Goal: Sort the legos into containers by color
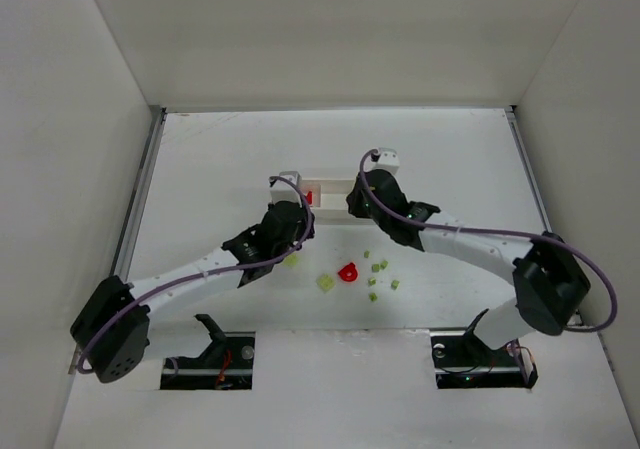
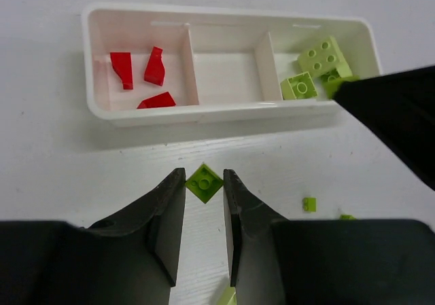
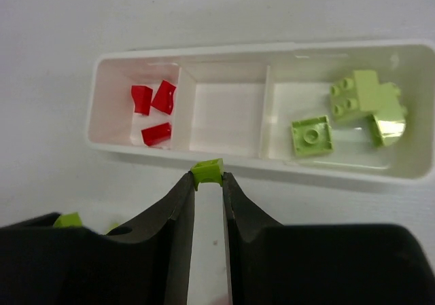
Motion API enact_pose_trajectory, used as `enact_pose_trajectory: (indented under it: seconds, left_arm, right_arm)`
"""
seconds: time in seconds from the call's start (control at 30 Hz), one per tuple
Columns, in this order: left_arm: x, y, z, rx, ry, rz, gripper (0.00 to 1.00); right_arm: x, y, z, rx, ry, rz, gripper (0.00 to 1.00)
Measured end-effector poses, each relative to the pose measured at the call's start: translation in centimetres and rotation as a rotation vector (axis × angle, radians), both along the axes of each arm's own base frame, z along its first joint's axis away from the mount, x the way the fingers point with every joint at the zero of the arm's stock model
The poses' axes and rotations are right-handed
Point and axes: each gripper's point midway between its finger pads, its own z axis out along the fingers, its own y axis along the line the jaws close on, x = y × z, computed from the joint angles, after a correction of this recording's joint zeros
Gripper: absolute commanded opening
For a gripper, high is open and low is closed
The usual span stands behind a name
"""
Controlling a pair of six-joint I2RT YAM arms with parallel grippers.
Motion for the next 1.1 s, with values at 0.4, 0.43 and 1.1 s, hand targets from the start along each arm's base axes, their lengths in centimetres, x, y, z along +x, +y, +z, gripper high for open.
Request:
enact_pose_trajectory:
  seconds: [0.4, 0.43, 1.1]
  left_arm:
    - [-0.7, 1.2, 0.0, -0.013, 0.024, 0.022, 0.19]
    - [-0.9, 1.1, -0.1, -0.012, 0.027, 0.017, 0.19]
    - [5.4, -5.3, -0.3, 0.045, 0.064, -0.025, 0.22]
  right_arm:
    - [4.4, 4.2, -4.6, -0.074, 0.061, 0.023, 0.49]
    - [4.5, 4.1, -4.6, -0.074, 0.061, 0.021, 0.52]
    - [-1.9, -3.6, 0.5, 0.058, -0.062, -0.044, 0.26]
